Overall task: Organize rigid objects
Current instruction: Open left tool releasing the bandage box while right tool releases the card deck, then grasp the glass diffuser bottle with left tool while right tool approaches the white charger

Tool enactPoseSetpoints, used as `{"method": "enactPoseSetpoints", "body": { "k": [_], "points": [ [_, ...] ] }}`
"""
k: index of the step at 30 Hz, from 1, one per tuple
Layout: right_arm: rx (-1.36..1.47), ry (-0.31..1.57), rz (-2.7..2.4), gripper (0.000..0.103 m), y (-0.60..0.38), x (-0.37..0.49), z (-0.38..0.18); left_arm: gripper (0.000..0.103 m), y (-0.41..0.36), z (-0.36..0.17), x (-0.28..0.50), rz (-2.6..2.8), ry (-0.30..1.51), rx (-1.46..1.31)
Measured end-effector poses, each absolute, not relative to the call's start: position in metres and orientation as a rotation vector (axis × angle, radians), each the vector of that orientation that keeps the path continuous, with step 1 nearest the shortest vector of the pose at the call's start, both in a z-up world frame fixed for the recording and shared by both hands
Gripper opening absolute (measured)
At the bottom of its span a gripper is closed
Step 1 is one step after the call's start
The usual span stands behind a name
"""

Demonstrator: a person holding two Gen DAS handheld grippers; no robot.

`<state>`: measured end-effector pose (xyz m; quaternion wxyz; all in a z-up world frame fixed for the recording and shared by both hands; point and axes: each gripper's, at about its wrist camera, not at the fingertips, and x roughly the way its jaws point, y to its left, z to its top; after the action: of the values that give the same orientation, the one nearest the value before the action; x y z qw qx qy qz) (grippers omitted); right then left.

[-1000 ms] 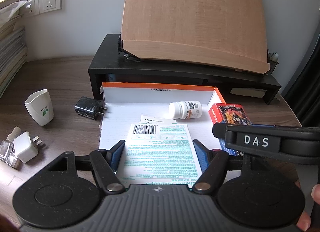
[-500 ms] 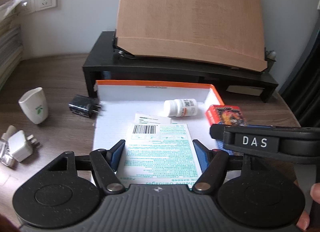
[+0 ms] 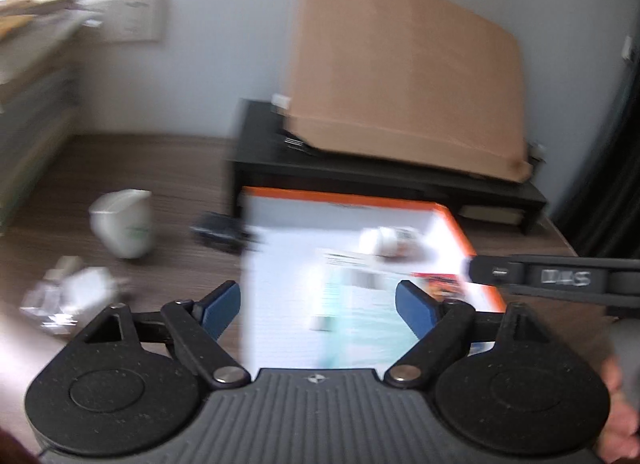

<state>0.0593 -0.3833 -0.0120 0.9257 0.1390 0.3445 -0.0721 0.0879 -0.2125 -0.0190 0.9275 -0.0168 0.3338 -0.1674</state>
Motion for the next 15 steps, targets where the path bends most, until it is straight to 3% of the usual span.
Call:
{"method": "enactPoseSetpoints", "body": {
  "k": [9, 15],
  "points": [
    [0.254, 0.709, -0.06, 0.08, -0.319, 0.067, -0.005, 0.09, -0.087, -0.044, 0.105, -0.063, 0.717, -0.01],
    [0.22, 0.736, -0.029, 0.08, -0.282, 0.076, -0.006, 0.089, -0.062, -0.06, 0.13, -0.112, 0.724, 0.039]
  ]
}}
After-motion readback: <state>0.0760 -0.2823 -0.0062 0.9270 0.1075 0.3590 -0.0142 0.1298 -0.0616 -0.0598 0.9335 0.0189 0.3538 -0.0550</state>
